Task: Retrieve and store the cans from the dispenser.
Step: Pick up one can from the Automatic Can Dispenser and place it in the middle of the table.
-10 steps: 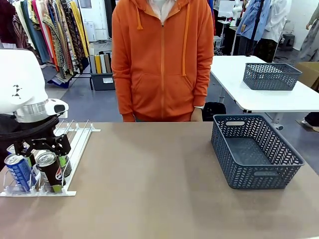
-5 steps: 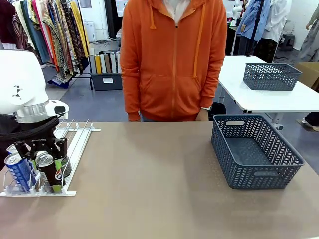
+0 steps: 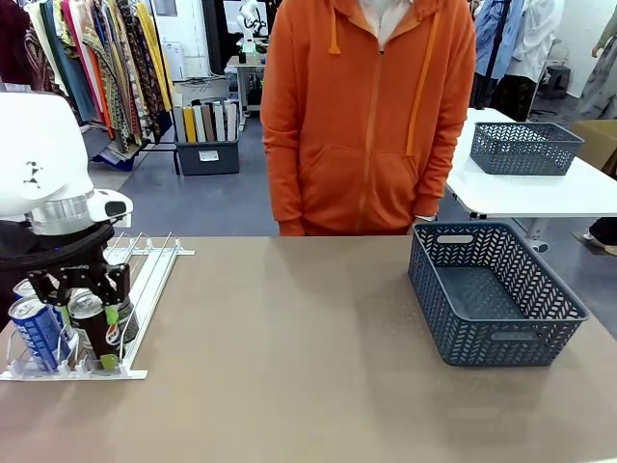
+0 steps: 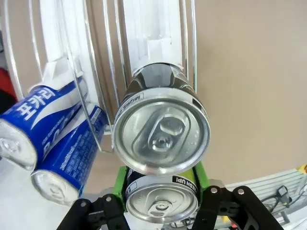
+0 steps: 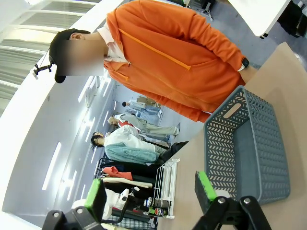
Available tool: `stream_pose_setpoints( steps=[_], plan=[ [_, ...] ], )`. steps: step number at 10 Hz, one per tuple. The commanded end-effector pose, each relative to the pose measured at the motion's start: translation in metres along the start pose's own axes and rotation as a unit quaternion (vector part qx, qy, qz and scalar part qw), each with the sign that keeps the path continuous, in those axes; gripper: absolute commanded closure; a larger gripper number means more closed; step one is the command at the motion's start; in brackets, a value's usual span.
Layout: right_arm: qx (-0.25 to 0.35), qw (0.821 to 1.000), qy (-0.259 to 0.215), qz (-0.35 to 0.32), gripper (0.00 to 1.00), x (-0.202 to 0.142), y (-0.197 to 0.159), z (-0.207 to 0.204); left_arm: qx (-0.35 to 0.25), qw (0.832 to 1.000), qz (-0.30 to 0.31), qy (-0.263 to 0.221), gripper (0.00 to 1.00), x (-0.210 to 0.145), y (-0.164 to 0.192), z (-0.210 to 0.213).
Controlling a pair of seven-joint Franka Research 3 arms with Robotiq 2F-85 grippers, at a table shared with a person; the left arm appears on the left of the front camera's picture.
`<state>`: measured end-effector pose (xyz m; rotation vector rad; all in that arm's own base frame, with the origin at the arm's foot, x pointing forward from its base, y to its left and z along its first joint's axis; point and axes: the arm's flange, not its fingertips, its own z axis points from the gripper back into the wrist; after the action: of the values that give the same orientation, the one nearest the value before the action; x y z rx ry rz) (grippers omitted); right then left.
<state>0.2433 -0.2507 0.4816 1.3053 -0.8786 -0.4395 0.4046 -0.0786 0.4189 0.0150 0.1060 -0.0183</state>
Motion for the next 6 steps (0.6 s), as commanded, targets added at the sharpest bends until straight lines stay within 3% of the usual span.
stream_pose_setpoints(
  steps=[1,3,4,6],
  plan=[
    [0.012,1.0,-0.009,0.006,0.0,0.004,0.003,-0.002,0.023,0.997,0.013,-0.069,1.0,-0.023,0.007,0.063],
    [0.012,1.0,-0.009,0.006,0.0,0.004,0.003,-0.002,0.013,0.996,-0.005,-0.092,1.0,-0.051,0.02,0.132],
    [0.012,1.0,-0.009,0.006,0.0,0.004,0.003,-0.002,0.022,0.991,0.005,-0.128,1.0,-0.059,0.027,0.162],
    [0.012,1.0,-0.009,0.006,0.0,0.004,0.003,-0.002,0.012,0.985,0.023,-0.173,1.0,-0.069,0.037,0.202]
  ],
)
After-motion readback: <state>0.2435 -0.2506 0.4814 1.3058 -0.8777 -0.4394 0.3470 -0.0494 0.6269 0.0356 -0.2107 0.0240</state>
